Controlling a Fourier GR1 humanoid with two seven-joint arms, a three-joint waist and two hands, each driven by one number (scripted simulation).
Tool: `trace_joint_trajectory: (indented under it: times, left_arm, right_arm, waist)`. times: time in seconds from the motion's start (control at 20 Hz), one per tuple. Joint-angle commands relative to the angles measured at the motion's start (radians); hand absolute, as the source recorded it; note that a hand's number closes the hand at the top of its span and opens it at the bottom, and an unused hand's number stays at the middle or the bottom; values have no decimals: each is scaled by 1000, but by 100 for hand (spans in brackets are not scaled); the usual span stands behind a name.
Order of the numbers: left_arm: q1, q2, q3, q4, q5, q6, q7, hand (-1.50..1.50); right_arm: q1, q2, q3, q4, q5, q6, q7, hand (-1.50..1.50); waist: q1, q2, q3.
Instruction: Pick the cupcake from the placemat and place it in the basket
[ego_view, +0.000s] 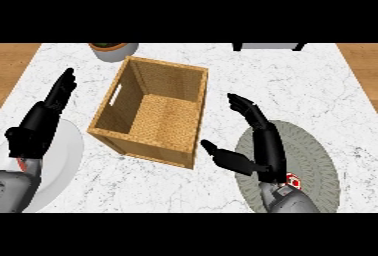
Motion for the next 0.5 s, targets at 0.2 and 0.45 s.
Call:
trace_joint_trajectory:
  times: [0.2, 0.45]
  left_arm:
    - [22, 1, 1, -3, -14, 10, -1, 0]
    - [16, 20, 4, -8, -10, -13, 3, 0]
  right_arm:
    - [-124, -403, -3, 44, 307, 101, 434, -150]
    - [-205, -576, 107, -31, 279, 468, 650, -150]
  waist:
    - [-20, -12, -14]
    - [-1, -14, -13]
